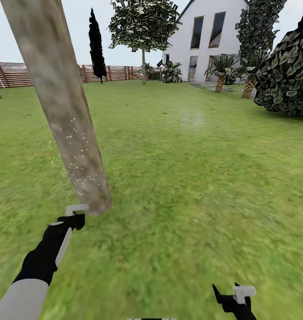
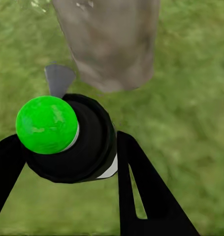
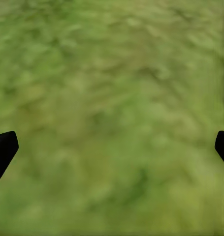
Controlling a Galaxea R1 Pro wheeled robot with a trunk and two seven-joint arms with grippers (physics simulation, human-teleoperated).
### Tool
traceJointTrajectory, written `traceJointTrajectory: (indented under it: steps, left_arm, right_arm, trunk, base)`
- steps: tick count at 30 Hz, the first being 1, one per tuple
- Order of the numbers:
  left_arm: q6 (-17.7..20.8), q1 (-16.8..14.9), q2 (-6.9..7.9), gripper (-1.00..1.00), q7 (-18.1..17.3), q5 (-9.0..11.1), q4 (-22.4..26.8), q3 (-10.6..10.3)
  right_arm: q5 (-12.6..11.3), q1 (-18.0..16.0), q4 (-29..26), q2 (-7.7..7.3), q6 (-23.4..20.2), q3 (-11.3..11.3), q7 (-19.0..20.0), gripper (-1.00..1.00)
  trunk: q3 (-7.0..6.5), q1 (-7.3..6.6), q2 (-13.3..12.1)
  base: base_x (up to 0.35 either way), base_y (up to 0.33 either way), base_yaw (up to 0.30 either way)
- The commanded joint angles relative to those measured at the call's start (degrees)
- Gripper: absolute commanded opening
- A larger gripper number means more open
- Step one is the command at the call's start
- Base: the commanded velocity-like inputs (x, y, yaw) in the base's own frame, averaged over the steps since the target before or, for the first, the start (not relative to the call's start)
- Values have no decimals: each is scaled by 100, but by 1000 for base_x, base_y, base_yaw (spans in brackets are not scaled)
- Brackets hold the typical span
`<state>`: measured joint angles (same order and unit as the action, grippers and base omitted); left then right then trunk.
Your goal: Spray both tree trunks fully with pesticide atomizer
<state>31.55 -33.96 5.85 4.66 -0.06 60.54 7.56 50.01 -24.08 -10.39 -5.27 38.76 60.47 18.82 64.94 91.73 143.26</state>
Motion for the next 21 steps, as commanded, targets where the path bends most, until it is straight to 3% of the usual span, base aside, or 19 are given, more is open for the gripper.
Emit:
traceJointTrajectory:
  steps: [1, 7, 12, 15, 21]
  left_arm:
    - [-80, 15, -13, -100, 47, 3, -30, -1]
    - [-286, 30, -185, -100, 562, 21, -100, -40]
    - [-351, 251, -225, -100, 597, 26, -84, -50]
    - [-359, 265, -305, -100, 598, 5, -93, -48]
    - [-437, 267, -312, -100, 598, 17, -111, -46]
  right_arm:
    - [0, 0, 0, 0, 0, 0, 1, 100]
    - [-2, 0, 1, 0, 0, 0, -1, 100]
    - [-6, 0, -6, 0, 0, 0, -1, 100]
    - [-2, 0, -7, 0, 0, 0, -1, 100]
    - [-9, 0, -7, -9, 0, 9, -1, 100]
  trunk:
    - [0, 0, 0]
    - [0, 0, 0]
    - [0, 0, 0]
    - [0, 0, 0]
    - [0, 0, 0]
  base:
    - [19, -272, 0]
    - [132, -268, 93]
    - [145, -267, 242]
    - [104, -267, 35]
    - [90, -267, 3]
